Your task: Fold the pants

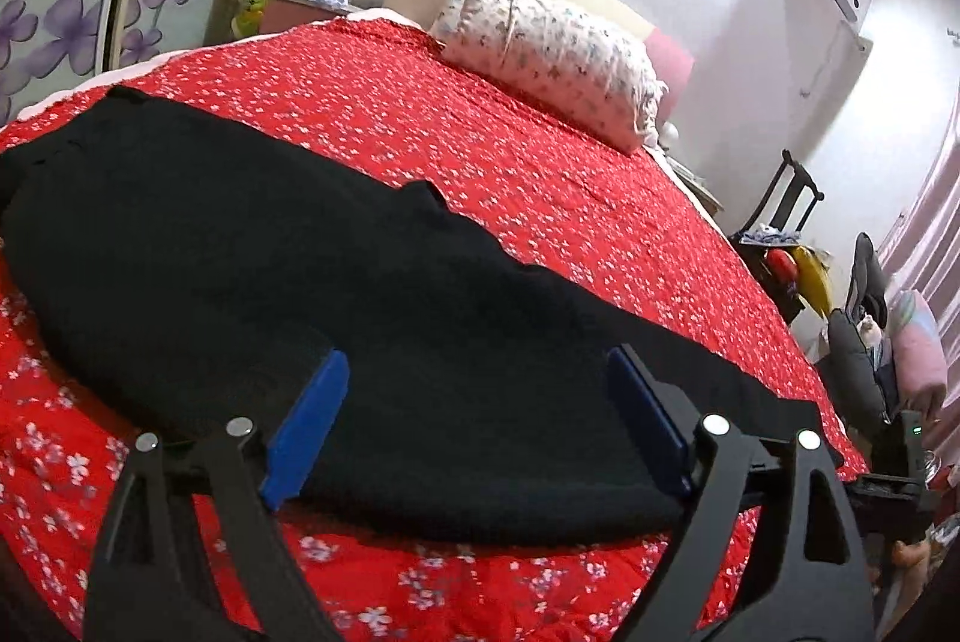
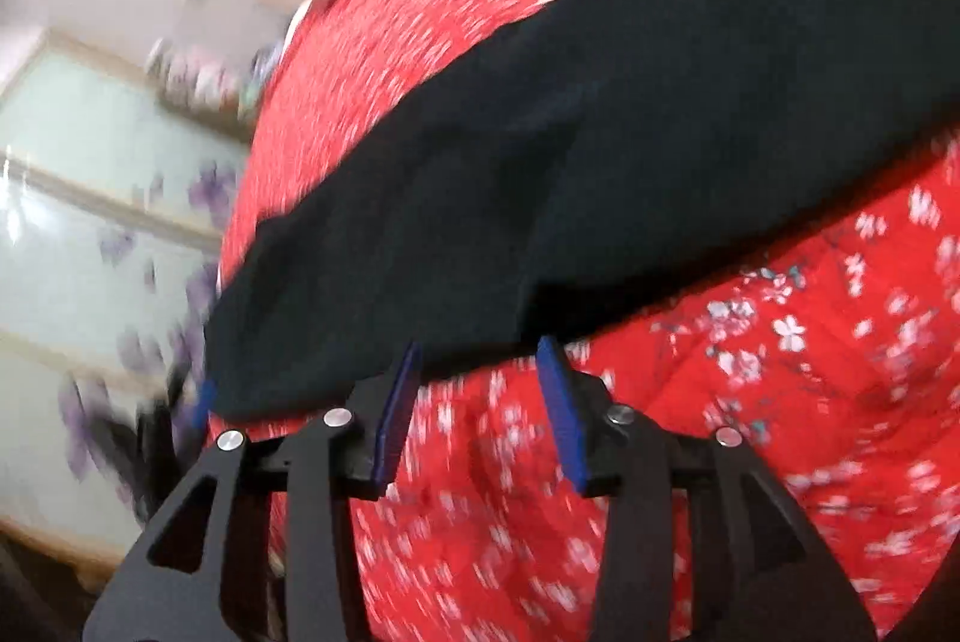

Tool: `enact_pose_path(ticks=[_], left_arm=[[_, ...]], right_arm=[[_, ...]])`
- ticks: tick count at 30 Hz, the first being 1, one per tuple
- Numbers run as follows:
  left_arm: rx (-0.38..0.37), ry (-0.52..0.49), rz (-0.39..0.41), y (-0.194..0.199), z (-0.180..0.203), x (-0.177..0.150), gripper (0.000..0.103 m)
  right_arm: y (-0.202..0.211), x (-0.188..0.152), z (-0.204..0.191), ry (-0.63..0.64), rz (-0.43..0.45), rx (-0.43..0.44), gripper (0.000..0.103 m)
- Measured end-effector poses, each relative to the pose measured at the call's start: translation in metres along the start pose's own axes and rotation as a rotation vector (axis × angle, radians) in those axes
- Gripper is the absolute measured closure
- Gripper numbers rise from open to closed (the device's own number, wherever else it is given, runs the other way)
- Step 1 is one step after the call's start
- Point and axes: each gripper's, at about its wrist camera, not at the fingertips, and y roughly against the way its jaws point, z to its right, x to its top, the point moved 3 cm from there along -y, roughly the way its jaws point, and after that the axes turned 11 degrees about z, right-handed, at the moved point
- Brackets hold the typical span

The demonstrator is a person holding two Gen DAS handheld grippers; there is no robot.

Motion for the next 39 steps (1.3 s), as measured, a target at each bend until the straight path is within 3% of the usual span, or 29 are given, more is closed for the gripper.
enact_pose_path(ticks=[2,4,6,8,9,13,16,21,26,29,30,32,35,37,39], left_arm=[[-0.001,-0.006,-0.002,-0.002,0.001,-0.001,0.015],[0.002,-0.009,0.001,0.001,0.004,-0.003,0.014],[0.005,-0.003,0.0,0.001,0.002,-0.003,0.014],[0.007,0.01,-0.004,0.001,-0.001,-0.002,0.013],[0.008,0.017,-0.007,0.0,-0.002,-0.001,0.013],[0.011,0.065,-0.027,-0.004,-0.008,-0.001,0.013],[0.013,0.092,-0.038,-0.005,-0.012,-0.002,0.013],[0.02,0.08,-0.041,-0.005,-0.011,-0.003,0.013],[0.018,0.084,-0.054,-0.006,-0.011,-0.005,0.012],[0.018,0.078,-0.057,-0.007,-0.01,-0.005,0.012],[0.019,0.076,-0.058,-0.007,-0.01,-0.006,0.012],[0.022,0.077,-0.059,-0.008,-0.01,-0.006,0.012],[0.022,0.093,-0.06,-0.009,-0.011,-0.005,0.012],[0.025,0.101,-0.06,-0.009,-0.012,-0.005,0.012],[0.031,0.106,-0.059,-0.009,-0.014,-0.006,0.012]], right_arm=[[0.024,0.012,0.006,0.006,0.045,0.036,0.061],[0.06,0.035,0.027,-0.015,0.199,-0.014,0.061],[0.1,0.054,0.068,-0.094,0.397,-0.163,0.061],[0.127,0.065,0.1,-0.152,0.535,-0.334,0.061],[0.14,0.071,0.116,-0.187,0.589,-0.377,0.061],[0.159,0.077,0.147,-0.291,0.696,-0.371,0.061],[0.151,0.083,0.163,-0.325,0.697,-0.398,0.061],[0.117,0.08,0.187,-0.392,0.563,-0.412,0.061],[0.109,0.083,0.189,-0.365,0.558,-0.437,0.061],[0.108,0.08,0.196,-0.416,0.581,-0.391,0.063],[0.11,0.079,0.196,-0.407,0.593,-0.387,0.067],[0.114,0.079,0.193,-0.372,0.612,-0.358,0.088],[0.136,0.084,0.174,-0.344,0.724,-0.197,0.089],[0.147,0.083,0.163,-0.3,0.784,-0.204,0.089],[0.143,0.078,0.176,-0.375,0.757,-0.247,0.09]])
